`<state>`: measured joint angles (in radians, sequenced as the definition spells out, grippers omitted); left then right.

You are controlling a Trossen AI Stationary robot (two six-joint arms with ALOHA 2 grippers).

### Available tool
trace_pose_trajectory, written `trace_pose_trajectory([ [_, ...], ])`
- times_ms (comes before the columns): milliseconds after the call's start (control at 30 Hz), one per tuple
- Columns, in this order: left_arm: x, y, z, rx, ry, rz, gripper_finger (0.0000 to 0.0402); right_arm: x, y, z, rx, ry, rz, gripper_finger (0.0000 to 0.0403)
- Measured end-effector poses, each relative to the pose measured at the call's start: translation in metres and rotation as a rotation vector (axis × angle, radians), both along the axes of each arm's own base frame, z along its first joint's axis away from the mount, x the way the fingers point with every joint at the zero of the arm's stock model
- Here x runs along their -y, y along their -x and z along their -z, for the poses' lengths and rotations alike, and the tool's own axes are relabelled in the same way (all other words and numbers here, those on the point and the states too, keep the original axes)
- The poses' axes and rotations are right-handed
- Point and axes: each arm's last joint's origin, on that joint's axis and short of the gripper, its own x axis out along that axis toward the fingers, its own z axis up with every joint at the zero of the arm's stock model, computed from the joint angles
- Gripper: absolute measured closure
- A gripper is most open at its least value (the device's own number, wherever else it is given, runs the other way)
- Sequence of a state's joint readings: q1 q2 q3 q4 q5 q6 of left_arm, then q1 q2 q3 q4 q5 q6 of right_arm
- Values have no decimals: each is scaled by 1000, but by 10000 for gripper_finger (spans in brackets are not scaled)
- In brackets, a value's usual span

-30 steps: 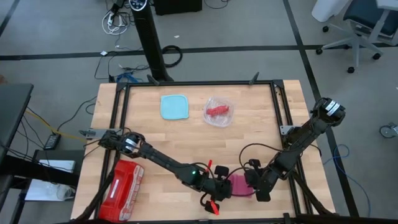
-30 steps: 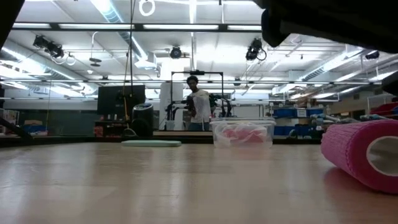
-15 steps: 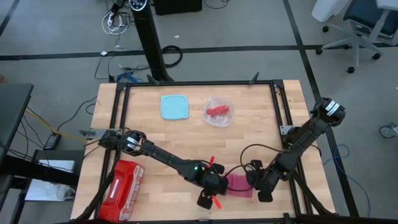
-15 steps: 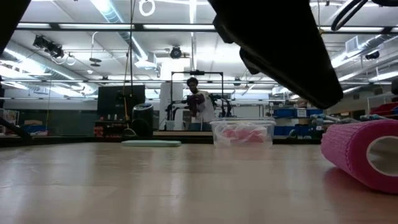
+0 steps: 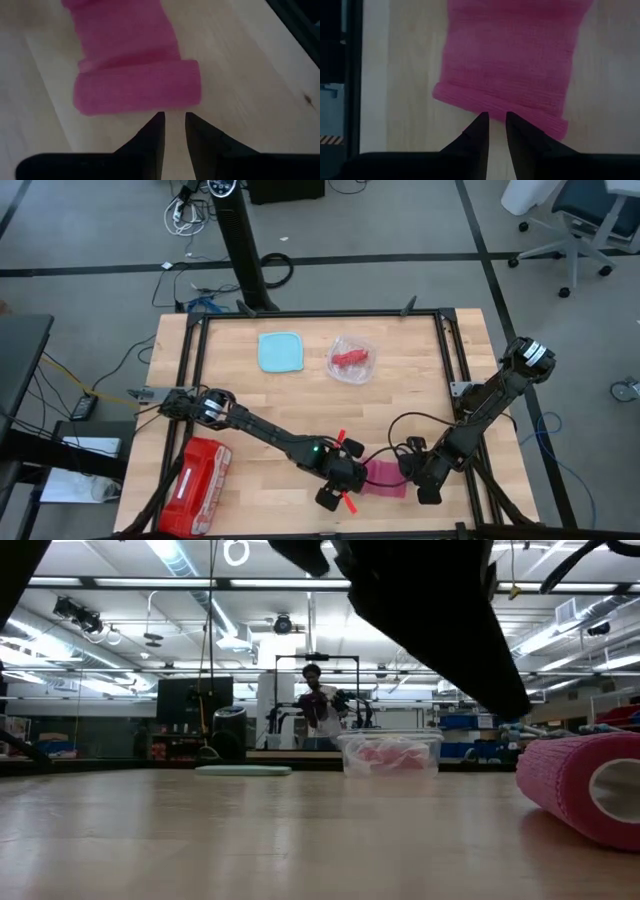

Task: Roll bandage
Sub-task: Roll the pink bandage

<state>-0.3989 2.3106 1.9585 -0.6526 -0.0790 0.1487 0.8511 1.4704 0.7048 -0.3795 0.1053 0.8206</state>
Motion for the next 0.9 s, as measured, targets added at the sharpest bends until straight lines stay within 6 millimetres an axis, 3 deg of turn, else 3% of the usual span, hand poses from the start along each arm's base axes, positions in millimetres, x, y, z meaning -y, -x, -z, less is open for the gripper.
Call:
trace_pose_trajectory([
  [567,-2,-10,-5,102,-14,-4,321,2,3,2,-15,45,-11,337],
  [900,-7,-14,-9,80,119,-37,321,2,3,2,-7,53,-18,337],
])
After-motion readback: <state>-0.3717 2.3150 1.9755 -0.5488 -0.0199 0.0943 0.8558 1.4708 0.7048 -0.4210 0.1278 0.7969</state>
